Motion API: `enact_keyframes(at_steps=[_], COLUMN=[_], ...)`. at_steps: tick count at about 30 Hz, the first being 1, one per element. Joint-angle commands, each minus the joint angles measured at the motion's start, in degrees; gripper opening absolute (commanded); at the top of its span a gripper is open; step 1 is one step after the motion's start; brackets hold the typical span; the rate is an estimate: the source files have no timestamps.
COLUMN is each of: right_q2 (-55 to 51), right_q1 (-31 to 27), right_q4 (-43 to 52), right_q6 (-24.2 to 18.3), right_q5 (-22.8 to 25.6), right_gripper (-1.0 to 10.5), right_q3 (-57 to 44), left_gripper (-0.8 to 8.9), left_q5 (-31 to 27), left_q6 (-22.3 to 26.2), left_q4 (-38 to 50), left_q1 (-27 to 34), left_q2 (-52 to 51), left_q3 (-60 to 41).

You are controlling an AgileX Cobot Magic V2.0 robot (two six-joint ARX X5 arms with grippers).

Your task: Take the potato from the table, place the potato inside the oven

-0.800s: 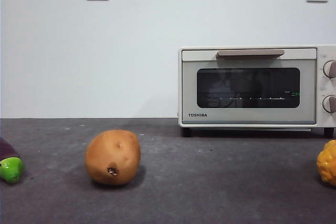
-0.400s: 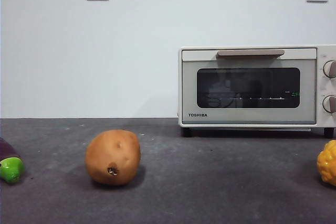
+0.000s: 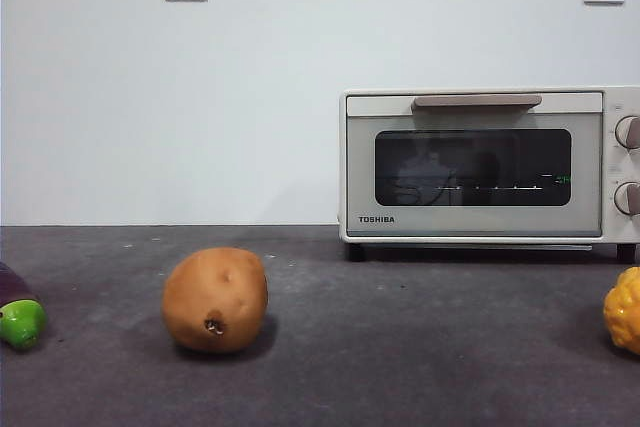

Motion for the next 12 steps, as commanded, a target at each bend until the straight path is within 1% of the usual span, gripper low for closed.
enact_keyframes(at_steps=[1, 3, 7, 10, 12], right_q2=[2.7, 5.3, 10.1, 13.6, 15.6], right_q1=[0.0, 0.0, 0.0, 0.0, 0.0], right_q4=[-2.8, -5.3, -9.2, -10.7, -14.0], right_q6=[0.4, 0.3, 0.4, 0.4, 0.5], right_q5=[-0.7, -1.4, -1.5, -1.5, -1.8], right_gripper=[0.0, 0.0, 0.0, 0.0, 0.0], right_q3=[2.6, 4.4, 7.0, 8.9, 10.3], left_gripper=[-0.04, -0.04, -0.04, -0.04, -0.04], left_q5=[4.1, 7.2, 11.5, 13.6, 15.0], left_q6=[-4.0, -6.0, -8.2, -9.7, -9.9], left_q4=[0.2, -0.1, -0.2, -0.3, -0.4], left_q1=[-0.2, -0.2, -1.1, -3.0, -4.7], left_q2=[4.3, 7.8, 14.5, 19.7, 22.8], left_q3=[2.8, 4.9, 8.6, 11.0, 12.3])
